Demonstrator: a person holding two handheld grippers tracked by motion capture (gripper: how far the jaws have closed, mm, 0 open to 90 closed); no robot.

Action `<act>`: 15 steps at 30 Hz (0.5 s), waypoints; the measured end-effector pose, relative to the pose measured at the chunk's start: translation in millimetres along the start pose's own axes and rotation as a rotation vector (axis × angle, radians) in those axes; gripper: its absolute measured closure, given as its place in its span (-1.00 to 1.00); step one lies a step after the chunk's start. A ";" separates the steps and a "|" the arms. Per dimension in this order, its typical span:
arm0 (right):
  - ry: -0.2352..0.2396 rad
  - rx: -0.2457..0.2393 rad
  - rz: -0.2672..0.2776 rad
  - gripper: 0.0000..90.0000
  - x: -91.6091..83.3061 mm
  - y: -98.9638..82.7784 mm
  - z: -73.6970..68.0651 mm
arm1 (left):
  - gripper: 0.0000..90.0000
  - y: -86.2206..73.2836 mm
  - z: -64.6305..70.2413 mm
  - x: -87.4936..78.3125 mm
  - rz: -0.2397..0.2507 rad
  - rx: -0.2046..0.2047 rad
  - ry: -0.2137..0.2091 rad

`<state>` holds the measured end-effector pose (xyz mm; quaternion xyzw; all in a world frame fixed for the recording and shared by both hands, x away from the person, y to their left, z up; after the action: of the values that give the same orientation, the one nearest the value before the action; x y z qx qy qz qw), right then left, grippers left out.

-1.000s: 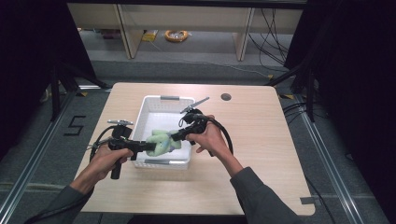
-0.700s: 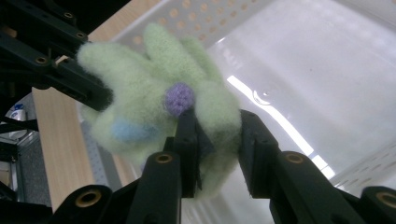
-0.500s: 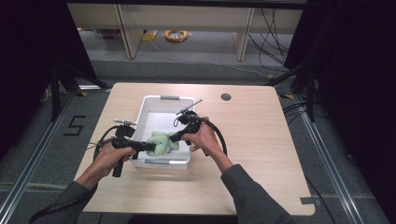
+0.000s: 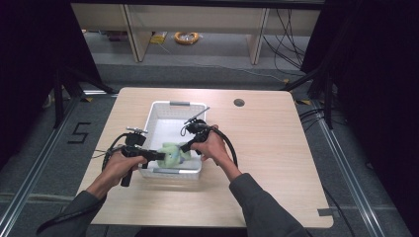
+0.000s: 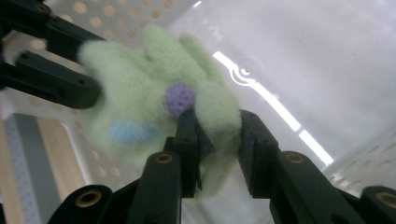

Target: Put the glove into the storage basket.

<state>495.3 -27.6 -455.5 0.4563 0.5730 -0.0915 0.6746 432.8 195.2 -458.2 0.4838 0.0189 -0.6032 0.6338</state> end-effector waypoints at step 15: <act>-0.077 -0.043 -0.040 0.56 7.4 5.2 -1.0 | 0.09 2.1 28.1 -15.6 0.102 0.076 -0.012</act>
<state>500.4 -21.1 -459.1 0.4261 0.5574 -0.1101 0.7040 414.5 188.6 -432.5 0.5041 -0.0326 -0.5736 0.6448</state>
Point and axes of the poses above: each handheld gripper's, and its own axes: x roughly forward along the jaws, y roughly out of its top, z roughly to its right, the point moved 1 cm from there along x, roughly forward along the jaws, and after that the axes turned 14 degrees about -y, right-handed, at the moved point
